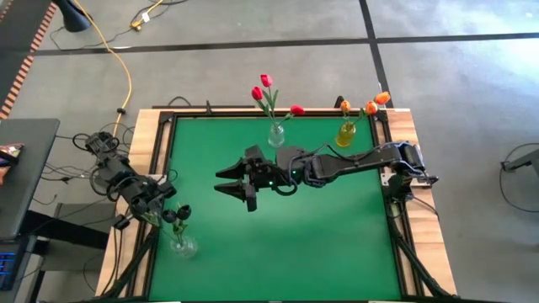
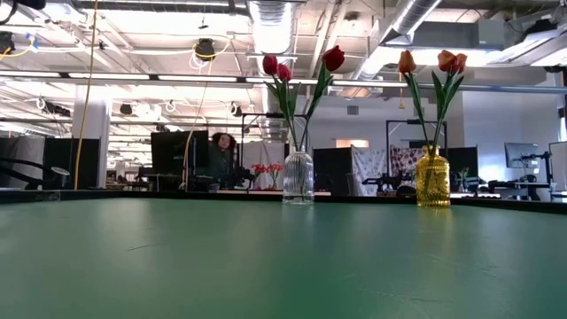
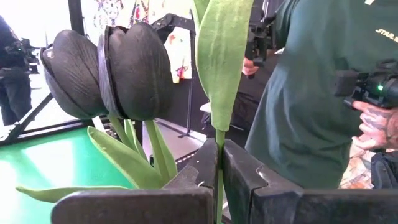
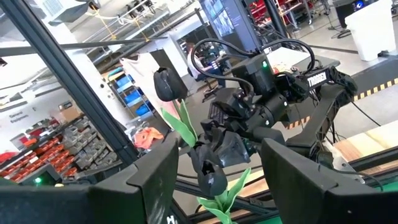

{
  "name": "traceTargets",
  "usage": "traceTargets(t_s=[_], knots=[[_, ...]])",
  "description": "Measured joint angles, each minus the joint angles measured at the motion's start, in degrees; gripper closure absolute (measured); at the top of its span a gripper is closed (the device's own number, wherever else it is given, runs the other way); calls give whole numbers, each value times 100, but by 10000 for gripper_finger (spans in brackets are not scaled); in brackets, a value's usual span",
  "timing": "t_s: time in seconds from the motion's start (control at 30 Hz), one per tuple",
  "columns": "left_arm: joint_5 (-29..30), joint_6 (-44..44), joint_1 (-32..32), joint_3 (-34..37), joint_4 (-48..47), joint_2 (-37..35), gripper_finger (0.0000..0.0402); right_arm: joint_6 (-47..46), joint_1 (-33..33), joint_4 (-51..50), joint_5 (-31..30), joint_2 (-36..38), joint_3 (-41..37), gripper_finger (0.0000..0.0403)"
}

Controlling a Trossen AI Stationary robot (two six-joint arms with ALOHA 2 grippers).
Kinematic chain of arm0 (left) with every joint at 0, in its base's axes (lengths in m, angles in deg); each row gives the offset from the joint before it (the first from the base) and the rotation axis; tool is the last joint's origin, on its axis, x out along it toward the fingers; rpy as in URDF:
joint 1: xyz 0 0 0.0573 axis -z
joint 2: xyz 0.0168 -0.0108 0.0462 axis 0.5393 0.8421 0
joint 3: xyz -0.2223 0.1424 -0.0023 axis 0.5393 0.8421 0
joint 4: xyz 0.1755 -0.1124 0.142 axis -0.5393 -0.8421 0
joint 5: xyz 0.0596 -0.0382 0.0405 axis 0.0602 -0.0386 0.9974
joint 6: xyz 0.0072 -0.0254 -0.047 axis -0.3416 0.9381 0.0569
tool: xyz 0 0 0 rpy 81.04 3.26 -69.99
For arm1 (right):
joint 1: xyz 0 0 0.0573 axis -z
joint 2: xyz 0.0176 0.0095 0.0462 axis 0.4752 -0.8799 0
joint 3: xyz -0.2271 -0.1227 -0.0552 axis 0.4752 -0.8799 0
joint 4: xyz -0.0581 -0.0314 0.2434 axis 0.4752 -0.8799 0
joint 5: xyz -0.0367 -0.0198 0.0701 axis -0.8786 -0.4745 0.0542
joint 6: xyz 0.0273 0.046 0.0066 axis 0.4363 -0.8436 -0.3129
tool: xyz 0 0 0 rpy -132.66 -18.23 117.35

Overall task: Sort flowers into vase by color
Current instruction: Put the black flower into the bottom transparent vase, then return to Home Position

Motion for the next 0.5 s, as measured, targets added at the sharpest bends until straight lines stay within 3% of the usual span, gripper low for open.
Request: traceTargets(t_s=[0.23,0.43,0.5], knots=[[-4,121,0,-2,-10,0,395,0,0,-1,0,0,0,148],[482,313,0,-2,-145,0,339,0,0,0,0,0,0,148],[339,247,0,-3,-213,0,318,0,0,-2,0,0,0,148]])
